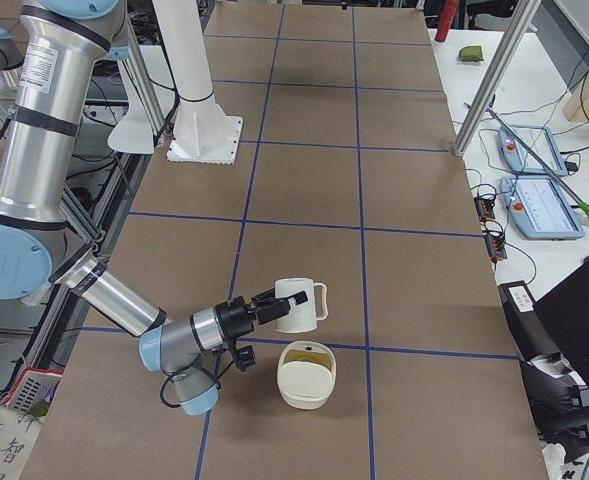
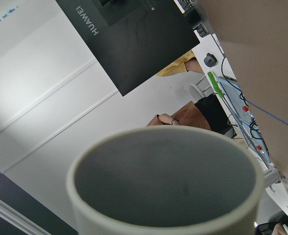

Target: Left arm hands cup to right arm to dump lemon

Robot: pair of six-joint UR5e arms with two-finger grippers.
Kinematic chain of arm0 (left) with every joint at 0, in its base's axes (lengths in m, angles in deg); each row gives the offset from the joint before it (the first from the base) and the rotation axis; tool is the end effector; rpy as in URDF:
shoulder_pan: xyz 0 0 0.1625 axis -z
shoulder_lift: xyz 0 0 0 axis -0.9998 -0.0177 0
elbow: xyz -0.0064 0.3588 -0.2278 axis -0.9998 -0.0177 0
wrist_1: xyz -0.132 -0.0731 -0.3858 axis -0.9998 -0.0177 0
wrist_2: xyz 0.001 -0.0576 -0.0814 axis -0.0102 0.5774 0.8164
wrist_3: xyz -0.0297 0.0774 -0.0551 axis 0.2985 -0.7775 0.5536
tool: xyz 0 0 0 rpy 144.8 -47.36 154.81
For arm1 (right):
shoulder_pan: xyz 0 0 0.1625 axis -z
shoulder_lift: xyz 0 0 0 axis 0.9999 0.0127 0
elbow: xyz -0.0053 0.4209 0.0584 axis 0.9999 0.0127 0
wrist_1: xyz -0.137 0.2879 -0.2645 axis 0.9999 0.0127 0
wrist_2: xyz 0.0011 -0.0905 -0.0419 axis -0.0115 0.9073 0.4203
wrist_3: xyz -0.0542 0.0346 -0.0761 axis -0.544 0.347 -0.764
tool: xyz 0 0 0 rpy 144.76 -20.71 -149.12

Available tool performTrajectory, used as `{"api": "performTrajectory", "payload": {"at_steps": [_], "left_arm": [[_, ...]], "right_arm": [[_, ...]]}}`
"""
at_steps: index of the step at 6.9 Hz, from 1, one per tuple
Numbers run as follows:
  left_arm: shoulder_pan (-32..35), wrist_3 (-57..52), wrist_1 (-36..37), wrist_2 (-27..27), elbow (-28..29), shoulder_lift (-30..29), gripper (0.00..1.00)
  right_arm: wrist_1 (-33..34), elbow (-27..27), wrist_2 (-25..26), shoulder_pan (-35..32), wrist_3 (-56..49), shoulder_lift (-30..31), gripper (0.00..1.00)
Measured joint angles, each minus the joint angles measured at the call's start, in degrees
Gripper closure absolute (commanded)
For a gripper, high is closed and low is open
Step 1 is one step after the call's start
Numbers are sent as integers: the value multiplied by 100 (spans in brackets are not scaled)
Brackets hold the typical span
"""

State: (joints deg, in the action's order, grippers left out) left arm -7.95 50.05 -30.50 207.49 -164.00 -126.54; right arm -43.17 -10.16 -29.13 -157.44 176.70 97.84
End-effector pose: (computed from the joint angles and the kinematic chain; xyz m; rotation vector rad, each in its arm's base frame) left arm 0.0195 -0.5356 0.5592 0.2057 0.7827 0.2634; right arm 0.0481 -0.2548 0.7219 0.0005 -2.3273 1.5320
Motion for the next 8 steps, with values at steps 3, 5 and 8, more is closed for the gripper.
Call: {"api": "performTrajectory", "payload": {"at_steps": [3,5,8], "left_arm": [[0,1,8,-6,25,6,0],[-1,-1,9,-8,42,5,0],[-14,5,9,-9,47,0,0]], "right_arm": [[92,-15,-738,-7,-2580,100,100],[218,-22,-1221,-24,-4320,126,100],[982,-210,-2401,-565,-7432,145,100]]}}
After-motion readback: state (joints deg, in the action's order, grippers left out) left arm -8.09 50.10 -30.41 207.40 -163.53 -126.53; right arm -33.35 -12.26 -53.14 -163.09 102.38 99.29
